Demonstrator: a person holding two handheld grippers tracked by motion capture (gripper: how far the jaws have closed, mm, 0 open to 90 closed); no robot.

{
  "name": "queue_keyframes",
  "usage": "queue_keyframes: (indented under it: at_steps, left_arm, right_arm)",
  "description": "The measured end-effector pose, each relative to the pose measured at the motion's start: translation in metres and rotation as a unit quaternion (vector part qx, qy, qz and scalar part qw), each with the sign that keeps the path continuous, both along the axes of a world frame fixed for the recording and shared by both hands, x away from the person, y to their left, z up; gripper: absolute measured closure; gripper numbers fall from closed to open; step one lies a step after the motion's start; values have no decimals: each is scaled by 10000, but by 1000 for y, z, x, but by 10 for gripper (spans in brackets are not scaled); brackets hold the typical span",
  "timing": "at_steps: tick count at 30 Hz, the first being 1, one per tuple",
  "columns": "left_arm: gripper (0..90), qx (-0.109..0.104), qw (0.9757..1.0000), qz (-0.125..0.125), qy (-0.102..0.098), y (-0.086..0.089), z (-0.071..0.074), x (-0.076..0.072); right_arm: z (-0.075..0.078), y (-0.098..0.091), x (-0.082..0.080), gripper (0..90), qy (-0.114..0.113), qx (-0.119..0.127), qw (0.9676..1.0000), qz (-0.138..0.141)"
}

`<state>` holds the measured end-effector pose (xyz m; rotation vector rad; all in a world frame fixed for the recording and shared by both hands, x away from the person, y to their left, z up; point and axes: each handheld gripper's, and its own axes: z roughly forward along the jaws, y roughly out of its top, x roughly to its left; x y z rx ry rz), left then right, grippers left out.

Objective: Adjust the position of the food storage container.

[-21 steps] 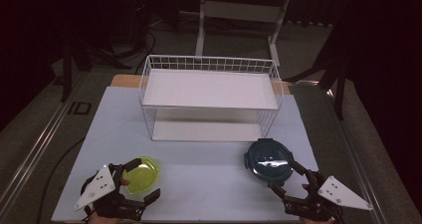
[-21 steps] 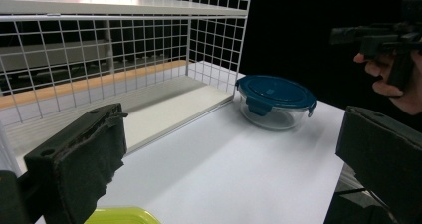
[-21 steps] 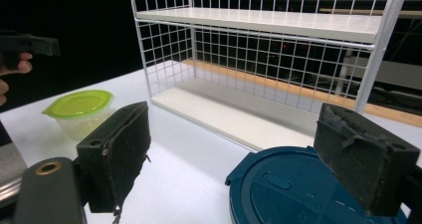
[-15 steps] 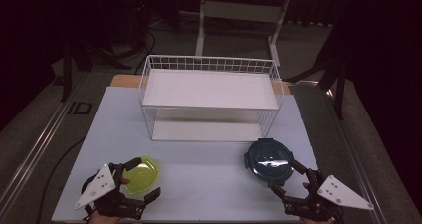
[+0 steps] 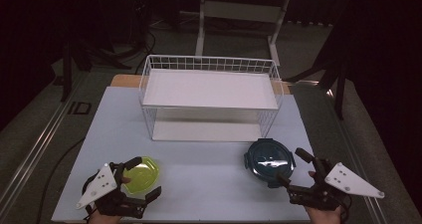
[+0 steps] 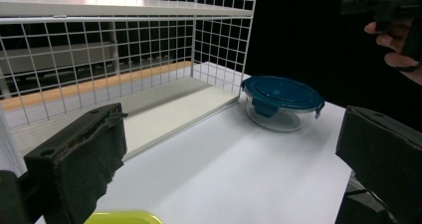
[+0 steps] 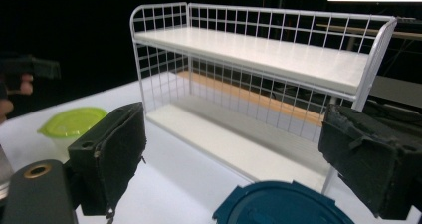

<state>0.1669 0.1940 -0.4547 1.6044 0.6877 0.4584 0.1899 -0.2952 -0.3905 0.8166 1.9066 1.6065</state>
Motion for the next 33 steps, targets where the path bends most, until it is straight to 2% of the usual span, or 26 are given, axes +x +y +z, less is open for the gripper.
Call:
queue_keyframes:
  at_steps: [1, 2, 5, 11, 12, 19, 26, 29, 31, 32, 33]
  left_arm:
    - [0, -5, 10000, -14, 12, 0, 0, 0]
    - [0, 8, 10000, -11, 4, 0, 0, 0]
    - [0, 26, 10000, -25, 2, -1, -1, 0]
    - [0, 70, 10000, -42, -7, -3, -1, 0]
    - [0, 70, 10000, -42, -7, -3, -1, 0]
    - [0, 53, 10000, -41, 10, -2, -1, 0]
    - [0, 75, 10000, -57, 12, -3, -1, 0]
    - [0, 70, 10000, -56, 7, -3, -1, -1]
    - [0, 70, 10000, -56, 7, -3, -1, -1]
    - [0, 60, 10000, -53, 4, -2, -1, -1]
    - [0, 53, 10000, -51, 5, -2, -1, -1]
  right_arm:
    - [1, -1, 2, 111, 26, 20, 10000, 16]
    - [4, -4, 8, 114, 14, -8, 9999, -107]
    - [5, -9, 18, 113, 76, -154, 9996, -223]
    - [-3, -21, 40, 160, 471, -128, 9984, -299]
    - [-3, -21, 40, 160, 471, -128, 9984, -299]
    - [-21, -37, 64, 302, 903, -218, 9945, -482]
    - [-37, -50, 80, 458, 1114, -408, 9909, -635]
    - [-45, -58, 86, 539, 1256, -453, 9882, -757]
    - [-47, -60, 88, 563, 1280, -474, 9874, -797]
    - [-54, -68, 92, 649, 1409, -472, 9850, -873]
    - [-57, -71, 93, 682, 1440, -513, 9837, -943]
